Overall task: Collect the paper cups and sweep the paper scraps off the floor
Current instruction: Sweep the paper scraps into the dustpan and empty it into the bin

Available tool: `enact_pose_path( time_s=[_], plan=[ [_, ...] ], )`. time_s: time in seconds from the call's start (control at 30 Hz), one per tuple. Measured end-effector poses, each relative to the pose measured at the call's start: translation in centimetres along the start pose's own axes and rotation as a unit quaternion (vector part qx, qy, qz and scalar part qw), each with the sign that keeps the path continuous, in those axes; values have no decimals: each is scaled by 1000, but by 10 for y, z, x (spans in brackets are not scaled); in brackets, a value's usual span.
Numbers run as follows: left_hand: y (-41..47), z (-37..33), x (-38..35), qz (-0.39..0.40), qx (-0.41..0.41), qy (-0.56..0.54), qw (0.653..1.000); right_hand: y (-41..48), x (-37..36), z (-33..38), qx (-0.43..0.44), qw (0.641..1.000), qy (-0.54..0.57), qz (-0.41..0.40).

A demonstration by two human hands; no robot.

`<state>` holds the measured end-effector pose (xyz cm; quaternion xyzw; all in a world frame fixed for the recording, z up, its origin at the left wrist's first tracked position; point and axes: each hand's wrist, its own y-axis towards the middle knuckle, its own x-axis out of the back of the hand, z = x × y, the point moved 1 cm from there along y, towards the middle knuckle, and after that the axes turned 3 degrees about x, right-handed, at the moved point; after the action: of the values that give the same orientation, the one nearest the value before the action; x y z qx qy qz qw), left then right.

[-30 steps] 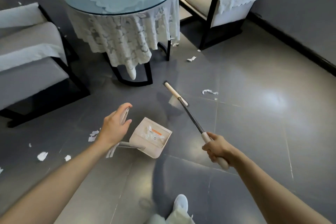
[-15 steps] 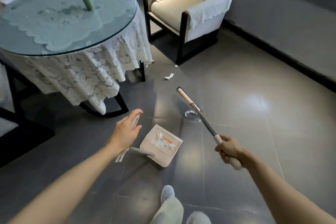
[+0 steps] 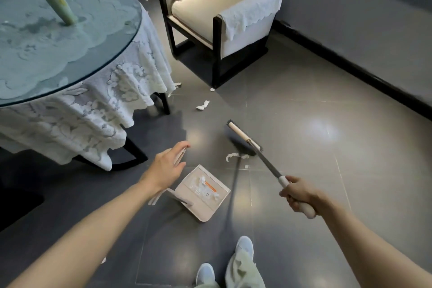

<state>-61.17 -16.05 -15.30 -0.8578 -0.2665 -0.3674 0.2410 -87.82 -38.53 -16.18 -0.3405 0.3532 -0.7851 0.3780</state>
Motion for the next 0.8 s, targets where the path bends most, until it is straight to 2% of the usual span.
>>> enact_pose_path(
  time_s=[0.37, 0.5, 0.63, 0.73, 0.8],
  plan=[
    [32, -2, 2, 1, -5, 26, 1000, -9, -41, 14, -81, 992, -4, 97],
    [33, -6, 3, 2, 0, 33, 999, -39, -54, 32, -143, 975, 71, 155],
    [31, -11, 2, -2, 6, 35, 999, -58, -33, 61, -188, 951, 159, 188],
    [30, -16, 2, 5, 4, 29, 1000, -68, -20, 71, -194, 942, 206, 182],
    [28, -19, 2, 9, 2, 21, 1000, -72, -23, 68, -173, 950, 192, 178]
  ],
)
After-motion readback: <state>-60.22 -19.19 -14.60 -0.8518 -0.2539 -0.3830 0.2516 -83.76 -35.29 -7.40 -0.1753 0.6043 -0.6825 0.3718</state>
